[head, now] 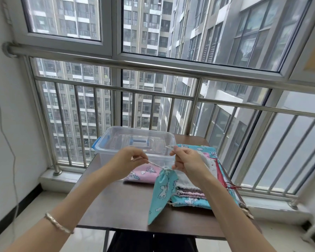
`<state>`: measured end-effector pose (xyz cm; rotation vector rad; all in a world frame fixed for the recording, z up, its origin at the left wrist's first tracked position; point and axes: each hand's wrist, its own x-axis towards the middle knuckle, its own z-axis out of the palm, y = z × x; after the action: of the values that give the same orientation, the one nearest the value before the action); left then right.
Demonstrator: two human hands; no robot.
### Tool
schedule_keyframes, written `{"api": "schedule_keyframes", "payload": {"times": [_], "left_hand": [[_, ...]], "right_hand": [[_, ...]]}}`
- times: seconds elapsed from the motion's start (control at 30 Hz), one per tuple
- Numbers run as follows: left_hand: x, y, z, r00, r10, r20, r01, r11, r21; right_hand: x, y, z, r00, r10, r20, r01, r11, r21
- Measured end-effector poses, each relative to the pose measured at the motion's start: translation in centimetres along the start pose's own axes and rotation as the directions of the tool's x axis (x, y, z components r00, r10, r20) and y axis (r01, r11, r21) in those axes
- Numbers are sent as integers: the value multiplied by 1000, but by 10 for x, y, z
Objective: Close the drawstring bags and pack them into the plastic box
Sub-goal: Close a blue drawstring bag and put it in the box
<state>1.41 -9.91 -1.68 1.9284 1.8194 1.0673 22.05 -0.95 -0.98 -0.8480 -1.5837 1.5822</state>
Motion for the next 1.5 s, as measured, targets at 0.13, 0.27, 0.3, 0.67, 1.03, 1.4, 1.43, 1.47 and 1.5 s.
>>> {"api": "schedule_keyframes", "payload": {"times": [0.13,0.27,0.3,0.67,1.03,1.4,1.43,1.47,1.5], "left_hand": [[7,14,3,984,116,-137,-91,981,174],[11,37,5,978,108,-178,-47,947,316],[12,40,5,975,106,-196,-37,945,326],[19,27,22,997,-22,73,42,959,-279],[9,18,12,990,-136,-34,108,895,-433],[-17,-8,-7,946,-321,38,291,794,-534],[-18,-9,-8,948,-311,67,304,824,-477],[-18,-9,-9,952,-294,91,305,867,-394],[-17,-7,-9,957,-268,110,289,909,-302]], "right_hand": [[4,-1,9,999,-51,-2,48,952,-302],[6,-5,12,988,87,124,-13,866,-499],[6,-5,14,979,130,158,-29,854,-520],[-3,-12,8,982,58,182,0,952,-307],[-8,-9,15,984,-10,180,67,947,-314],[-12,-11,10,994,-11,111,43,955,-292],[-12,-11,10,992,-18,124,54,953,-298],[-11,-10,11,990,-30,137,70,951,-302],[-11,-10,12,988,-44,149,88,949,-302]]}}
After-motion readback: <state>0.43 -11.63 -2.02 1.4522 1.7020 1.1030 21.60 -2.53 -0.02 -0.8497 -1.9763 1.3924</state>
